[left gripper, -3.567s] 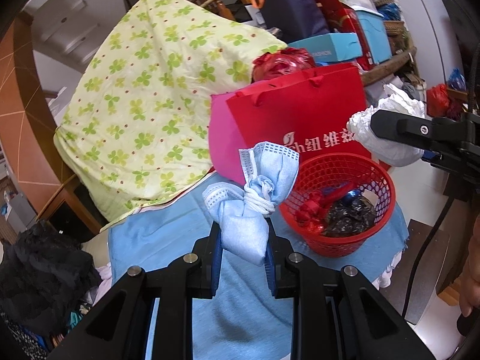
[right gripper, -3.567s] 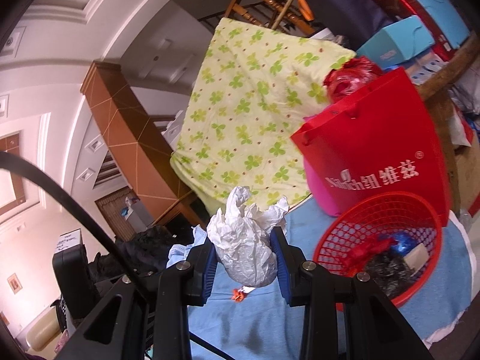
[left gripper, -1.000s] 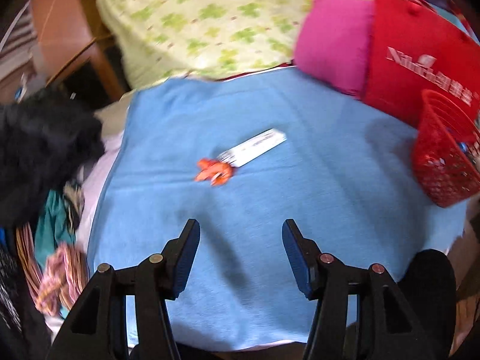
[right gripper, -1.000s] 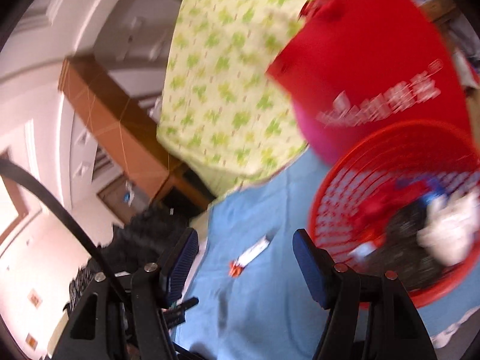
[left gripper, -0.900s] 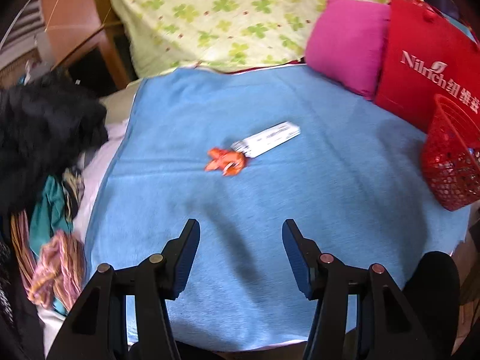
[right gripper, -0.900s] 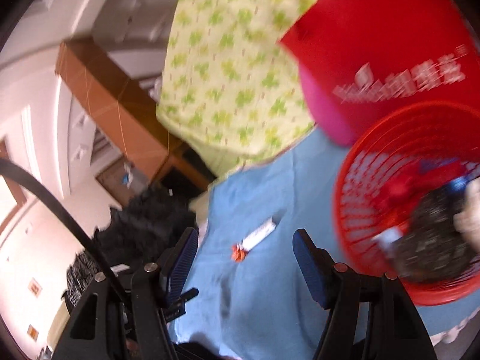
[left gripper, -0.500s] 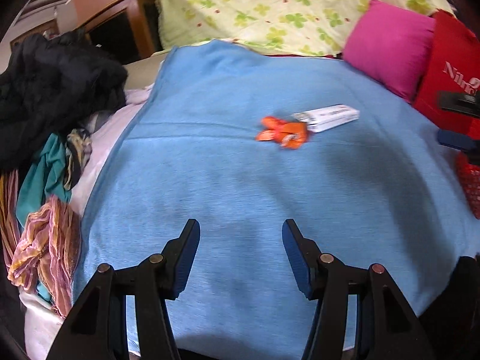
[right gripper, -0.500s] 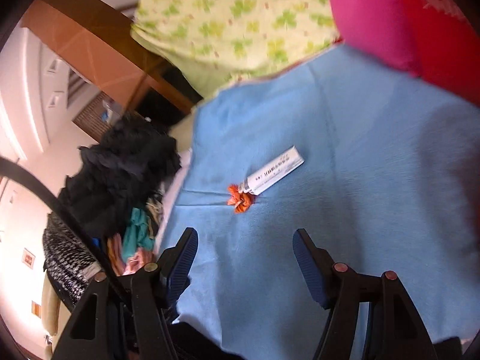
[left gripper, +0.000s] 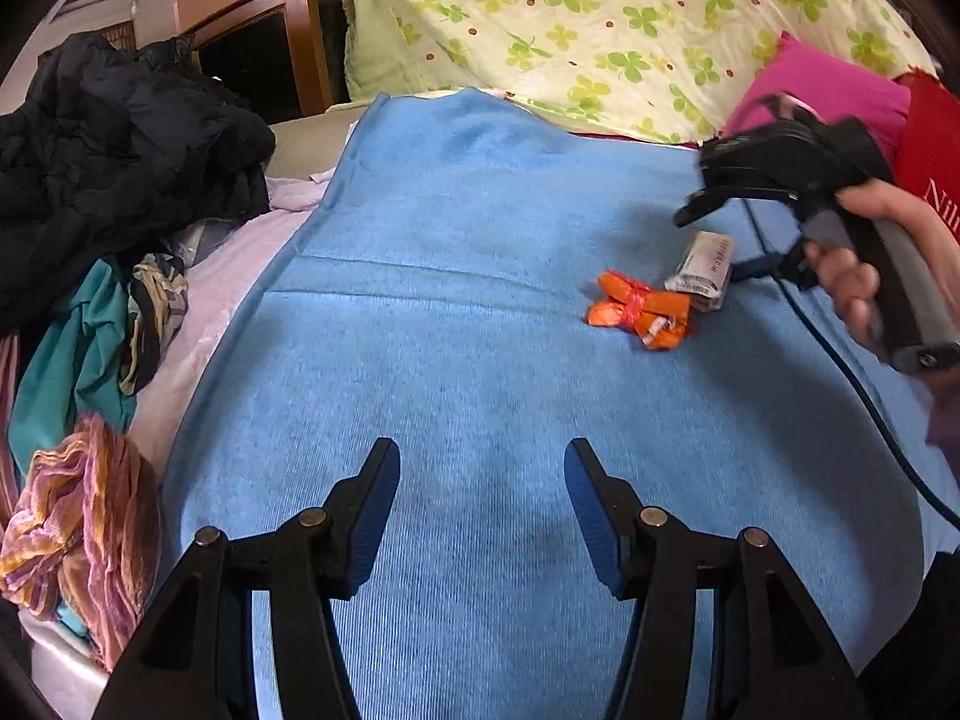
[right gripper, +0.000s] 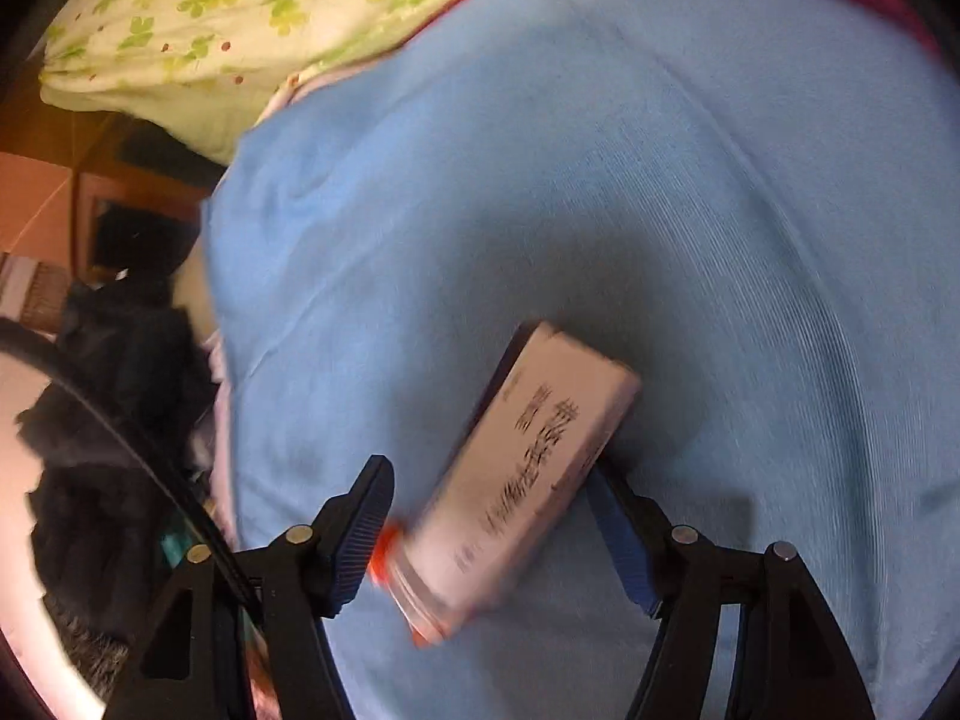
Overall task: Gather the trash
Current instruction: 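Grasp the white medicine box with the right tool while the left tool grasps the orange wrapper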
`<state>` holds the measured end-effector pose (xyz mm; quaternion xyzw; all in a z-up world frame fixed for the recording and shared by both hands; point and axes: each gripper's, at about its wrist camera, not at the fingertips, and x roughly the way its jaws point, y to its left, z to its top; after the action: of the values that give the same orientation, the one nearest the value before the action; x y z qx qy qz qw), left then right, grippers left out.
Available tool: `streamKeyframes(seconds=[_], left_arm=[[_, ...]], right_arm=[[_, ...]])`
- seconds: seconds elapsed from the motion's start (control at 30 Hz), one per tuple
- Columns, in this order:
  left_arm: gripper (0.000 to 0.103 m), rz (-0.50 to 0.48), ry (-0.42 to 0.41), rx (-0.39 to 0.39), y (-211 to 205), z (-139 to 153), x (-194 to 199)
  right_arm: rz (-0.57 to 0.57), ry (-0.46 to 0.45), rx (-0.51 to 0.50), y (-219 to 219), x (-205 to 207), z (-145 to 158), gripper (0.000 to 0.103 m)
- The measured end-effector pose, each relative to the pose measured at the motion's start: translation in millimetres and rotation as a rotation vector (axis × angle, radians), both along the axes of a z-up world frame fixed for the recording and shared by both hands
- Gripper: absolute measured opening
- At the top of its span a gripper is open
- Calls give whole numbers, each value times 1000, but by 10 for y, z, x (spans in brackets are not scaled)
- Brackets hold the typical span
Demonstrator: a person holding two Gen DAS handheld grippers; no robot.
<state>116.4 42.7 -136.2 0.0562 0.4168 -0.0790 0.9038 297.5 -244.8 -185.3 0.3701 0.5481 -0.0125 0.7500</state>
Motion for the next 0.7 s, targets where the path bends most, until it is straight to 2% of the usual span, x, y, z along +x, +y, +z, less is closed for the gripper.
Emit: streamKeyframes(seconds=[0.13, 0.23, 0.3, 0.4, 0.47, 0.57, 0.7], left_arm=[[58, 1, 5, -14, -12, -6, 93], [58, -5, 4, -19, -60, 7, 156], [58, -8, 13, -42, -115, 26, 239], [58, -23, 40, -86, -246, 45, 450], [58, -23, 66, -118, -355, 42, 618], [58, -26, 121, -206, -576, -8, 916], [58, -1, 212, -277, -875, -226, 1260]], right_arm=[[150, 90, -225, 347, 360, 5, 72], [262, 69, -384, 586, 384, 22, 72], [300, 33, -446, 633, 316, 31, 57], [286, -34, -406, 463, 175, 64, 48], [244, -74, -346, 220, 26, 110, 47], [215, -136, -324, -48, -237, 204, 47], [212, -193, -287, -315, -650, 287, 47]])
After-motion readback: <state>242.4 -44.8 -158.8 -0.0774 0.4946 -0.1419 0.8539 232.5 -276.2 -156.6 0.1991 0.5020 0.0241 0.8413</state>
